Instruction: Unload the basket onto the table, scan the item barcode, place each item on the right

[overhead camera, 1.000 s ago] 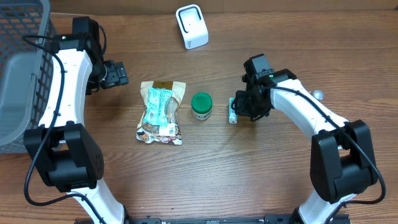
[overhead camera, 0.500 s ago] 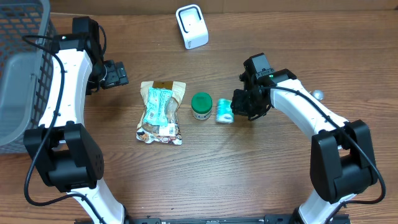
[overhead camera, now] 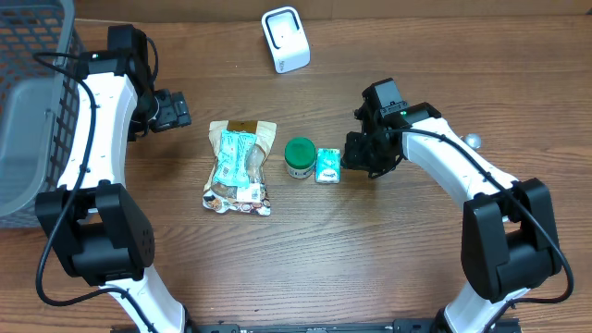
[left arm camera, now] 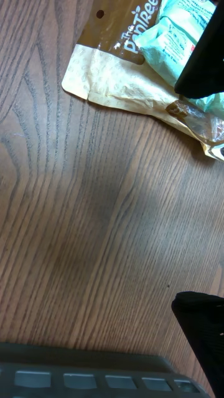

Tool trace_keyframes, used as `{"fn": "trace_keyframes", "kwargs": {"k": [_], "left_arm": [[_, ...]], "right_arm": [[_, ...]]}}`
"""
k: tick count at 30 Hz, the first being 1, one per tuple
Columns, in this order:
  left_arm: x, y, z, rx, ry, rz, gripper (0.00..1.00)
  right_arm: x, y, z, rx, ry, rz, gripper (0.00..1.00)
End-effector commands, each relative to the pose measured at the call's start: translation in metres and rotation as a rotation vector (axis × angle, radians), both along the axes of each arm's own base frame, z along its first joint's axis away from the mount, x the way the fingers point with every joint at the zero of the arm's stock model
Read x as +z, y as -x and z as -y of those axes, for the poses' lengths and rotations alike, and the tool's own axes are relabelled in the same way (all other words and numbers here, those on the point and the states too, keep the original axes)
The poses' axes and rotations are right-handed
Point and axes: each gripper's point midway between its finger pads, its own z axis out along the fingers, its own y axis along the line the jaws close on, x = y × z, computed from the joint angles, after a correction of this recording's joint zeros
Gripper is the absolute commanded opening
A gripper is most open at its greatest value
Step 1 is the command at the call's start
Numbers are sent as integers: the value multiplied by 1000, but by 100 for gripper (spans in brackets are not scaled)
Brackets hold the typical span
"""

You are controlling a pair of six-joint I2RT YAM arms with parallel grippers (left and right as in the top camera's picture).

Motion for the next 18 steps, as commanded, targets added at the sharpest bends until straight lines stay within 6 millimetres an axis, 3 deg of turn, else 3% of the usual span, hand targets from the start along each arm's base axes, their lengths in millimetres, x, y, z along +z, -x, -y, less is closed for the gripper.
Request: {"fn": "trace_keyframes", "kwargs": {"k": [1, 18], "left_arm": [[8, -4, 1, -16, -10, 24, 100], [8, -4, 1, -16, -10, 24, 100]], "right_arm": [[0, 0, -2, 9, -13, 19, 29], [-15, -7, -7, 13, -43, 70, 29]]}}
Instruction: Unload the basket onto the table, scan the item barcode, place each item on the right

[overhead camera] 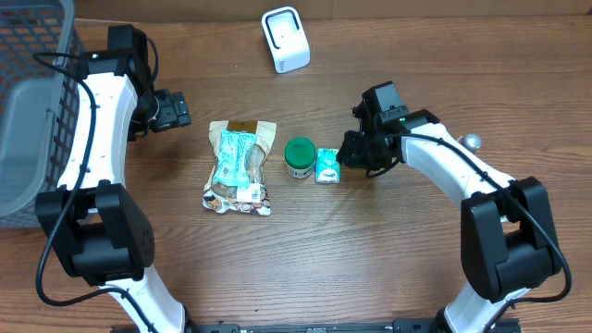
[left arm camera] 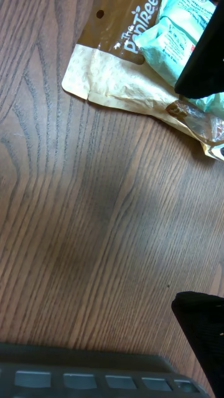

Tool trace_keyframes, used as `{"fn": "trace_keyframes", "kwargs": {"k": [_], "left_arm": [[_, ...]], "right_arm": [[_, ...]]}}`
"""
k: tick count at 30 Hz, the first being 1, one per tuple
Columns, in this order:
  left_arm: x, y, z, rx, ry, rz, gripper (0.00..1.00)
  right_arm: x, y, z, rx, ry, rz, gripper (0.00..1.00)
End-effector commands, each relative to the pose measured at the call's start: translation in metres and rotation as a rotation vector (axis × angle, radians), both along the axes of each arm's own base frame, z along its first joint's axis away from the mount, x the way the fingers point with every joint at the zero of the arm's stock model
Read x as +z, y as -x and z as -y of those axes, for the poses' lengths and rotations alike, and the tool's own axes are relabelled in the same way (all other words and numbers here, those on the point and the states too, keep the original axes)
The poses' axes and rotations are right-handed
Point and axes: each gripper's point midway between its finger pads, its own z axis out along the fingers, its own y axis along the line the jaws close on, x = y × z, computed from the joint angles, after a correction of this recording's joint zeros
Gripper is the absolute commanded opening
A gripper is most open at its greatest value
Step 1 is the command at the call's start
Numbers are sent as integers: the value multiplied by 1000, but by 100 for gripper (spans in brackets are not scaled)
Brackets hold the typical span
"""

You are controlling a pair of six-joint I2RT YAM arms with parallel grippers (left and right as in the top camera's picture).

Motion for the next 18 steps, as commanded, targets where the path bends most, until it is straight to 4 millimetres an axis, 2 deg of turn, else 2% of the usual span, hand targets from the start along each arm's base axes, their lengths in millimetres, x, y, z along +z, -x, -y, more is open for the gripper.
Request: {"fn": "trace_keyframes", "kwargs": {"k": [1, 7, 18], "left_arm": [[8, -4, 1, -16, -10, 24, 99], [8, -4, 1, -16, -10, 24, 99], [8, -4, 1, -16, -10, 24, 100]], "right_arm": [[-7, 5, -1, 11, -8, -3, 29], [-8, 5, -10, 25, -60, 12, 29], [-20, 9, -12, 29, -87, 24, 29]]}}
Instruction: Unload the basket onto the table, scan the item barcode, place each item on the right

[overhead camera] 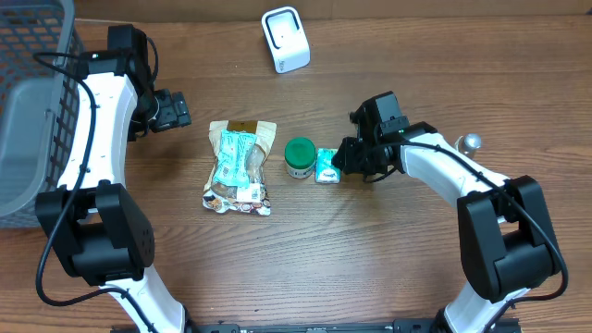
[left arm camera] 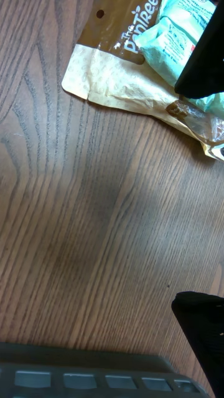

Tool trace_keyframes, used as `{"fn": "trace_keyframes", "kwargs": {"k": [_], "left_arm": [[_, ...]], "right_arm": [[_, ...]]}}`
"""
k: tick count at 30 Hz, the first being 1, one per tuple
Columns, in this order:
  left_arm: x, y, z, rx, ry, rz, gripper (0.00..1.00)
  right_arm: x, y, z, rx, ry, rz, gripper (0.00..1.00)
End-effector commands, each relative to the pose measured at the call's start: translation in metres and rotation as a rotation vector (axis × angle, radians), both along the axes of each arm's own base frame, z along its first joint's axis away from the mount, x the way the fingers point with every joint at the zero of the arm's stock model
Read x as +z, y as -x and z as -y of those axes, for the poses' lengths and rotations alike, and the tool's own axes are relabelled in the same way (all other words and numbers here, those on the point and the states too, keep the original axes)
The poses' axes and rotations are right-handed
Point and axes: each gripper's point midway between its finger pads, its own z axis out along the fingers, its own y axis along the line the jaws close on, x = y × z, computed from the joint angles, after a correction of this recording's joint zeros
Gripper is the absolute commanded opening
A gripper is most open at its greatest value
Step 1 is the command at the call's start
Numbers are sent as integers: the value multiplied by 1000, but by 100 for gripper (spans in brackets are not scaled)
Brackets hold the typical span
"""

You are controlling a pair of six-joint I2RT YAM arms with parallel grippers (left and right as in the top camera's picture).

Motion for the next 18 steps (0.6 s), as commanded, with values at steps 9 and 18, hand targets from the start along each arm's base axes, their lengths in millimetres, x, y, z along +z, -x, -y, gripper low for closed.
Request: {"fn": "trace_keyframes", "kwargs": {"k": [9, 18], "left_arm": [[8, -4, 1, -16, -10, 24, 99], [8, -4, 1, -16, -10, 24, 100]], "right_arm": [[-7, 2, -4, -4, -32, 20, 29], [-10, 1, -4, -14, -35, 30, 28]]}}
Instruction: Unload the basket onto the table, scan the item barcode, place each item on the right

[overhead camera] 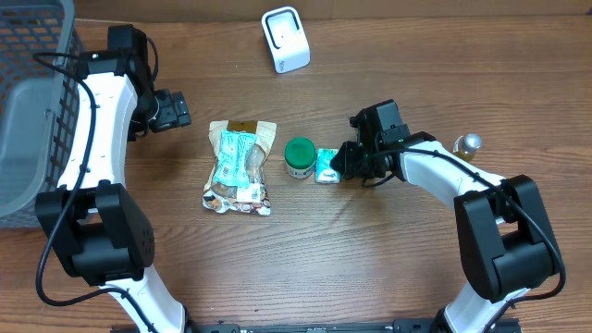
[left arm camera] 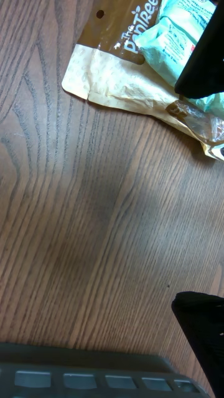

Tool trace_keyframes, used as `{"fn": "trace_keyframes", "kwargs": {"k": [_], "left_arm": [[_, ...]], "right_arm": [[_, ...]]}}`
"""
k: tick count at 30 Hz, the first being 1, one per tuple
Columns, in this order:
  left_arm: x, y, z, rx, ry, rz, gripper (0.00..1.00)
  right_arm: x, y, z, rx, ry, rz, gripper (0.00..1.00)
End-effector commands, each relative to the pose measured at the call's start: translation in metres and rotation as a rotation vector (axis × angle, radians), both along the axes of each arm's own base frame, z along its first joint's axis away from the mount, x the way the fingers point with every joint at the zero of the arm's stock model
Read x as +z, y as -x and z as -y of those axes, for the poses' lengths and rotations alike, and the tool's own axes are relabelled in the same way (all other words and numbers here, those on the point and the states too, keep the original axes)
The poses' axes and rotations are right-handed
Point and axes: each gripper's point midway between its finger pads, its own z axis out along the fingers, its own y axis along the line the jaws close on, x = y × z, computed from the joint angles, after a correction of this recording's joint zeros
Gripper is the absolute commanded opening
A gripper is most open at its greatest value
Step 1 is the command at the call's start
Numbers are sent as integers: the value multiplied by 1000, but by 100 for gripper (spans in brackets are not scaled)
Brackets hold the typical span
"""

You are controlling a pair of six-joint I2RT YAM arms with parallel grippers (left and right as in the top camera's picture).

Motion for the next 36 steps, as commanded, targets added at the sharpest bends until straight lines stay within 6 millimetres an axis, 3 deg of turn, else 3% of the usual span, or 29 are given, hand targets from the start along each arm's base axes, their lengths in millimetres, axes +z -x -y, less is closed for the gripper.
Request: {"fn": "trace_keyframes", "kwargs": {"k": [1, 36], "left_arm": [[8, -4, 1, -16, -10, 24, 99], [8, -4, 1, -15, -10, 24, 100]], "right_arm": [[-1, 1, -1, 1, -3, 0, 28], [2, -4, -3, 2, -11, 25, 28]]}}
